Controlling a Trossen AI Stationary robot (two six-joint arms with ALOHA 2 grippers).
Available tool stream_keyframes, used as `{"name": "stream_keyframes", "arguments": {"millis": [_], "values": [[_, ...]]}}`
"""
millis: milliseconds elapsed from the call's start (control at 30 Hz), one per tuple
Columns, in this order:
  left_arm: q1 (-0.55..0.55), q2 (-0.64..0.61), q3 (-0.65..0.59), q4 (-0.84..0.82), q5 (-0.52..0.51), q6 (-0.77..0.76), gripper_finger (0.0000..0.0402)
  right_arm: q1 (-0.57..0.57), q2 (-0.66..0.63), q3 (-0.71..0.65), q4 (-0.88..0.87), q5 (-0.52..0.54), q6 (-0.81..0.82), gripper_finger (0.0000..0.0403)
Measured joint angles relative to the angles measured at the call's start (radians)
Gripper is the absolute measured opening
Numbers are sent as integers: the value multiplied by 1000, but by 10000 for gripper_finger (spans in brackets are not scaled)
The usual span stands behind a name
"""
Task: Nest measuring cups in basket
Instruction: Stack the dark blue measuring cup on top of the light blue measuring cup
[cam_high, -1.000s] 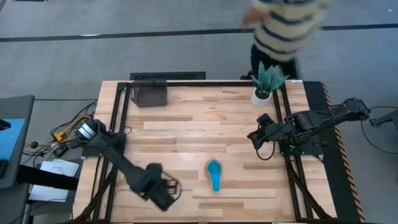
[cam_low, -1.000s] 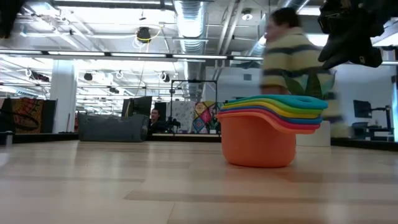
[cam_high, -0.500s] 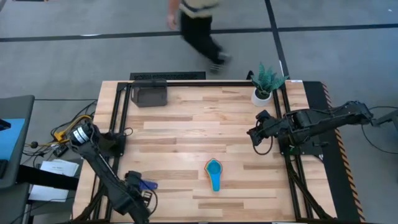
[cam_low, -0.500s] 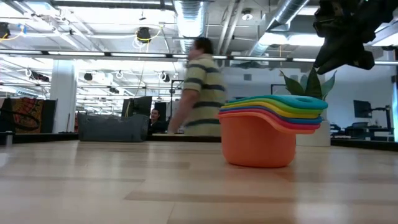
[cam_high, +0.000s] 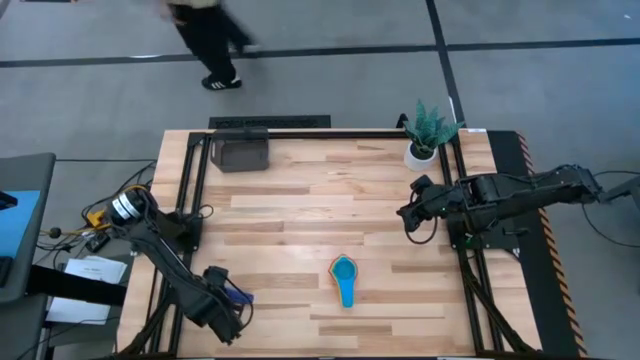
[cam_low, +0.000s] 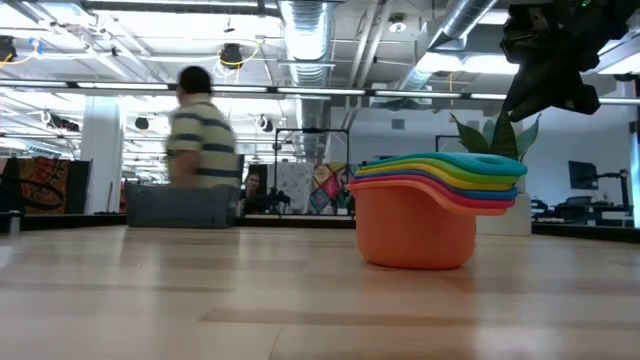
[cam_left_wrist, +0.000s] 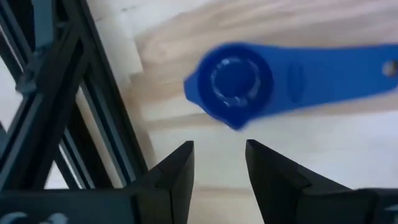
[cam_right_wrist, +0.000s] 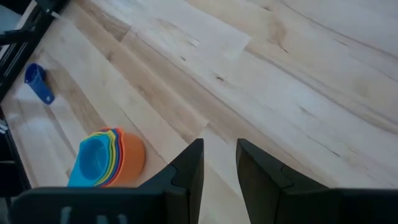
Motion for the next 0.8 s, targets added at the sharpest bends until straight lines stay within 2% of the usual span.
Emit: {"name": "stream_keyframes", "arguments": {"millis": [200, 333, 500, 800], "values": [[0, -79, -164, 166, -22, -1, 135, 1, 0, 0, 0, -26, 2, 119], [0, -115, -239, 247, 7, -4, 135, 1, 0, 0, -1, -33, 26, 119], [0, -123, -279, 274, 59, -3, 135, 1, 0, 0, -3, -35, 27, 119], [-7, -123, -281, 336, 21, 35, 135, -57, 0, 0, -2, -33, 29, 119]]}}
